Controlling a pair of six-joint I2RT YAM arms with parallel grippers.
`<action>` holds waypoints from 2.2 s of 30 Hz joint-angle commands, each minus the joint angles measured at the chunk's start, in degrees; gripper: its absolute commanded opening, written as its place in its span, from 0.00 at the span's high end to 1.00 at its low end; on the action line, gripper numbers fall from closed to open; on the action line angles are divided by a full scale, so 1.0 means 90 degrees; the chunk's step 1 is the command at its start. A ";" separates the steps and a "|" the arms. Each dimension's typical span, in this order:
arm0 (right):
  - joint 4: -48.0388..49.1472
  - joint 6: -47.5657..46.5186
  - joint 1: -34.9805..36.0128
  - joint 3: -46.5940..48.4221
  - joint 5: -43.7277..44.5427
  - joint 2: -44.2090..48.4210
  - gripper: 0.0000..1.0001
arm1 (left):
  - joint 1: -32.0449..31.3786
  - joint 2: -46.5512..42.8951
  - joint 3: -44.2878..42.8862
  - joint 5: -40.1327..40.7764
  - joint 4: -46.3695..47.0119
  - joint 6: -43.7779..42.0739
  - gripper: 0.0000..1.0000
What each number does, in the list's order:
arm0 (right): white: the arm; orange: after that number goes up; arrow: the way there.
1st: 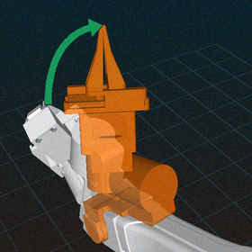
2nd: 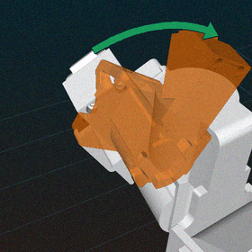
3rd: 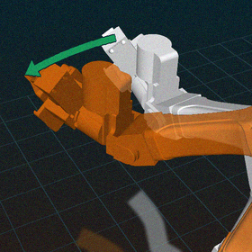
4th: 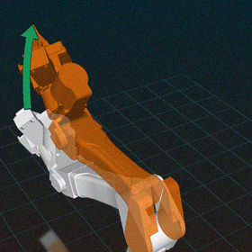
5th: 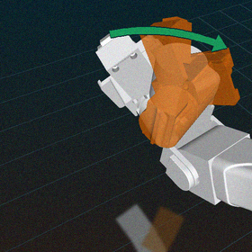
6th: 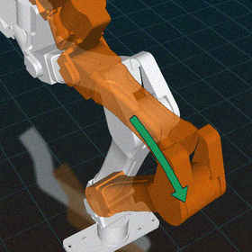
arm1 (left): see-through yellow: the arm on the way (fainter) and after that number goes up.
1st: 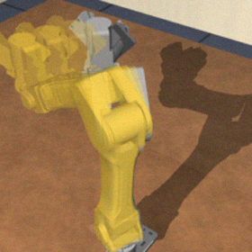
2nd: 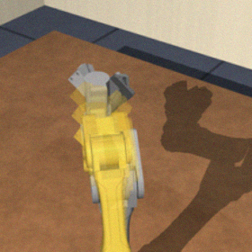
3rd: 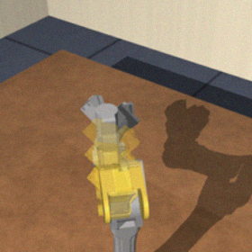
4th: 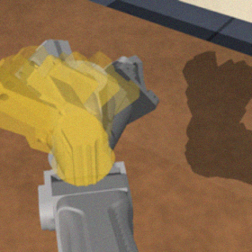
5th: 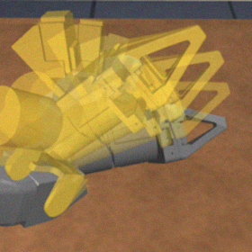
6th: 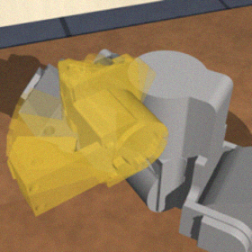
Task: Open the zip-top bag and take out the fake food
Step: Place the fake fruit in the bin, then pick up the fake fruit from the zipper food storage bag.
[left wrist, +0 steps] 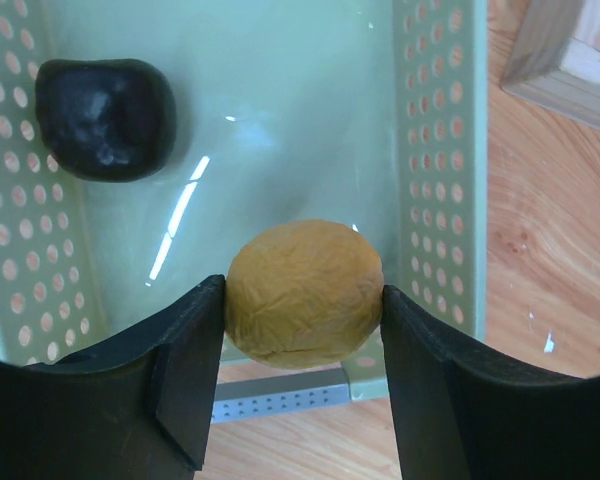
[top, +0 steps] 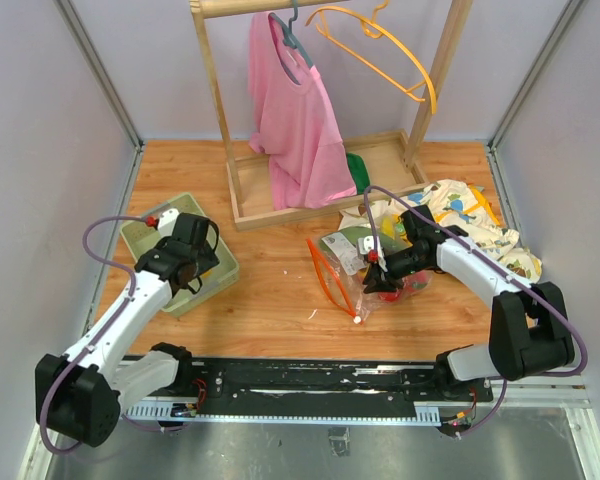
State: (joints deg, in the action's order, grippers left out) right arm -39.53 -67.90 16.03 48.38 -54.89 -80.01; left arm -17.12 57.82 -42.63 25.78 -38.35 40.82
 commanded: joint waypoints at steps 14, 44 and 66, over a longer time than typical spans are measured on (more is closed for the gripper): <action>-0.0133 0.0088 -0.0067 0.0017 -0.0145 0.0293 0.65 | 0.0067 -0.0014 -0.0195 0.0125 0.0031 0.0780 0.00; -0.2487 -0.2292 -0.1291 0.0999 0.0194 0.0686 0.58 | -0.1084 -0.0906 0.1590 -0.4825 0.5084 0.0745 0.52; -0.2509 -0.4907 -0.1318 0.0374 0.1430 0.0388 0.42 | -0.3483 0.3150 0.0912 -0.4659 0.7354 0.0517 0.69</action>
State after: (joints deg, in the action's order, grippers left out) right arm -66.06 -111.11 3.29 54.04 -46.13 -75.81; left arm -47.46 83.26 -31.27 -15.11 21.69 46.70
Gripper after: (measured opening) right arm 0.581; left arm 0.311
